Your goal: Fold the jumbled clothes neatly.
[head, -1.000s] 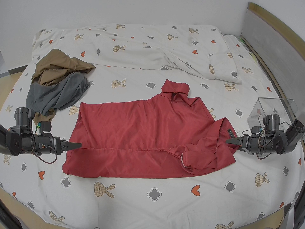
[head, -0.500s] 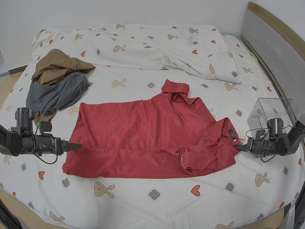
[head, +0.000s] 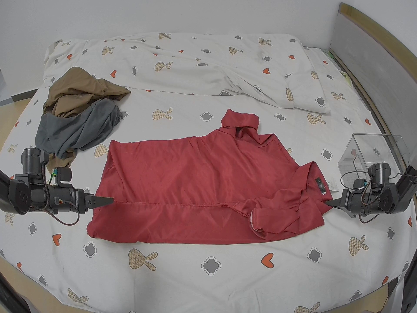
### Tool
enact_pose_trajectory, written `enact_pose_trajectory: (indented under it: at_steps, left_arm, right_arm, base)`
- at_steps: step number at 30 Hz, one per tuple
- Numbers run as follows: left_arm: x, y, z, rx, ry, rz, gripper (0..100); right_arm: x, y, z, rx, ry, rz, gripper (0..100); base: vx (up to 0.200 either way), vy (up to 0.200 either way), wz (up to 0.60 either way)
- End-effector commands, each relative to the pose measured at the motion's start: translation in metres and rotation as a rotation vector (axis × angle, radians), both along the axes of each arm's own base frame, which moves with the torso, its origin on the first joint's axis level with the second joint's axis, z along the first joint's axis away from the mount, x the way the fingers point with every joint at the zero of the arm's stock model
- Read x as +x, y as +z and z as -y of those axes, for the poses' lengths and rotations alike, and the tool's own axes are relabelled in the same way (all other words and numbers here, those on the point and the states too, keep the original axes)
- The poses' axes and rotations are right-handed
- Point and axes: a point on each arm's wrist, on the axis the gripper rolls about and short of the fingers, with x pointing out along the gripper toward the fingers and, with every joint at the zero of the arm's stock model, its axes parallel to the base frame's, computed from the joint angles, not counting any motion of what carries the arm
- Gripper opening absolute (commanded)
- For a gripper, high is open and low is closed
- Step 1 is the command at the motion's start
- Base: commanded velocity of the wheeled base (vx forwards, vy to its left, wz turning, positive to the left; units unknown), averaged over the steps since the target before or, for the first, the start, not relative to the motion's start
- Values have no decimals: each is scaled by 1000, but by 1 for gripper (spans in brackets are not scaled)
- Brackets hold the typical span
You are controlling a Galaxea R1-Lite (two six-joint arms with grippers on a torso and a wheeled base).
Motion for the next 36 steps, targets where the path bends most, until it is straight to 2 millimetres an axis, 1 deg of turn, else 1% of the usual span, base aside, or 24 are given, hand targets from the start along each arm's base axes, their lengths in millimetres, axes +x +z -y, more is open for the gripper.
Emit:
enact_pose_trajectory:
  at_steps: [1, 4, 5, 8, 11, 12, 15, 18, 19, 22, 23, 27, 28, 30, 31, 33, 36]
  left_arm:
    - [0, -1, 0, -1, 0, -2, 100]
    - [0, -1, 0, -1, 0, -2, 100]
    - [1, -1, 0, -1, 0, -2, 100]
    - [1, -1, 0, -1, 0, -2, 100]
    - [1, -1, 0, 0, 0, 0, 100]
    - [1, -1, 0, 1, 1, 0, 100]
    - [1, -1, 0, 0, 0, 0, 100]
    - [0, 0, 0, 0, 0, 0, 100]
    - [0, 0, 0, 0, 0, 0, 100]
    - [0, -1, 0, -1, -2, -2, 100]
    - [0, -1, 0, -1, -2, -2, 100]
    - [0, -1, 1, 1, -2, -2, 100]
    - [0, -1, 0, -1, -2, -2, 100]
    - [0, -1, 1, -1, -3, -2, 100]
    - [0, -1, 1, -1, -3, -2, 100]
    - [0, 0, 0, 1, 0, 0, 100]
    - [0, 0, 0, 0, -2, 0, 100]
  right_arm:
    - [0, 3, -3, -1, 8, 7, 0]
    - [1, 6, -6, -4, 17, 19, 0]
    - [1, 7, -6, -6, 16, 21, 100]
    - [-2, 16, -6, -12, 15, 45, 100]
    - [-7, 29, -6, -17, 10, 80, 100]
    - [-10, 40, -5, -24, 5, 113, 100]
    - [-15, 65, -5, -33, 7, 193, 100]
    - [-12, 78, -9, -45, 18, 240, 100]
    - [-11, 79, -9, -44, 19, 244, 100]
    - [-1, 83, -26, -46, 73, 271, 100]
    - [4, 83, -29, -46, 81, 274, 100]
    - [32, 71, -41, -61, 96, 271, 100]
    - [42, 68, -46, -77, 89, 275, 100]
    - [51, 65, -51, -94, 80, 278, 100]
    - [61, 61, -56, -110, 71, 282, 100]
    - [69, 58, -59, -119, 65, 289, 100]
    - [74, 57, -60, -120, 65, 292, 100]
  base:
    - [0, 0, 0]
    - [0, 0, 0]
    - [0, 0, 0]
    - [0, 0, 0]
    - [0, 0, 0]
    - [0, 0, 0]
    - [0, 0, 0]
    - [0, 0, 0]
    - [0, 0, 0]
    - [0, 0, 0]
    - [0, 0, 0]
    - [0, 0, 0]
    - [0, 0, 0]
    - [0, 0, 0]
    - [0, 0, 0]
    - [0, 0, 0]
    - [0, 0, 0]
